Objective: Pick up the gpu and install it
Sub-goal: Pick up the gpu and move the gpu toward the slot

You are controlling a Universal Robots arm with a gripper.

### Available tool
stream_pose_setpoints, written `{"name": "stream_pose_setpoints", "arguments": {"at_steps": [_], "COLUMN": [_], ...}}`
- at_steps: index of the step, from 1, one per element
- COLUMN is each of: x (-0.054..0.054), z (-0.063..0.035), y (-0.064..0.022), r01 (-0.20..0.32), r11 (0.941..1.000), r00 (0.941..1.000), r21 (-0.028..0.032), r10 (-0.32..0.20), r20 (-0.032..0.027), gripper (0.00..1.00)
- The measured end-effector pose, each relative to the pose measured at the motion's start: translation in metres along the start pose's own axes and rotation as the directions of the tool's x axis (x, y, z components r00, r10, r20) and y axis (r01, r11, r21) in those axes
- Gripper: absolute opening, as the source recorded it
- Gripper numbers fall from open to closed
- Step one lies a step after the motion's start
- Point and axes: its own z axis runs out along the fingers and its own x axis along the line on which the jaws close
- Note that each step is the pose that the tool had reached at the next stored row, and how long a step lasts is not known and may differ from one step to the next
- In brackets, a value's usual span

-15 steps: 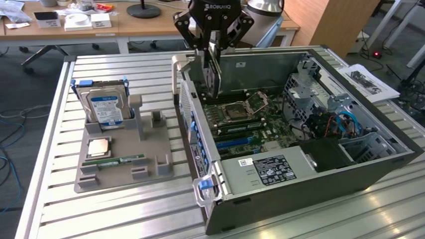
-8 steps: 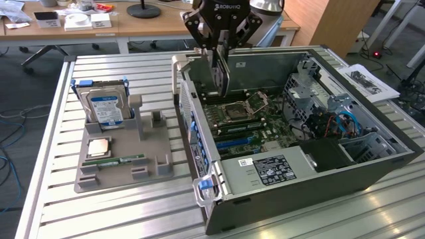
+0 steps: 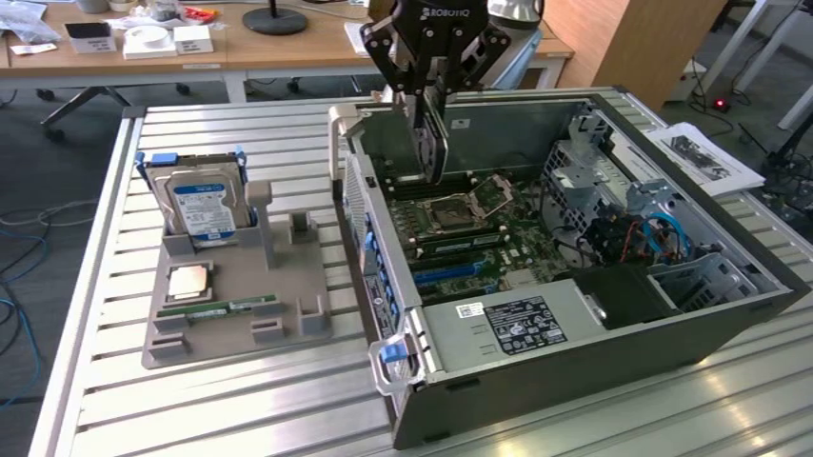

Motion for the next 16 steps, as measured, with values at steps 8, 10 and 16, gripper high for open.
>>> {"name": "stream_pose_setpoints", "arguments": {"at_steps": [8, 10, 16], "x": [-0.008, -0.013, -0.028], "z": [0.0004, 0.0007, 0.0015], "y": [0.0009, 0.0015, 0.0034], "r01": [0.000, 0.000, 0.000], "r11": [1.0000, 1.0000, 1.0000], "r00": [1.0000, 1.0000, 1.0000], "r21": [0.0000, 0.0000, -0.0001], "r10": [0.000, 0.000, 0.000], "r20": [0.0000, 0.0000, 0.0000], "gripper": [0.27, 0.27, 0.27]}}
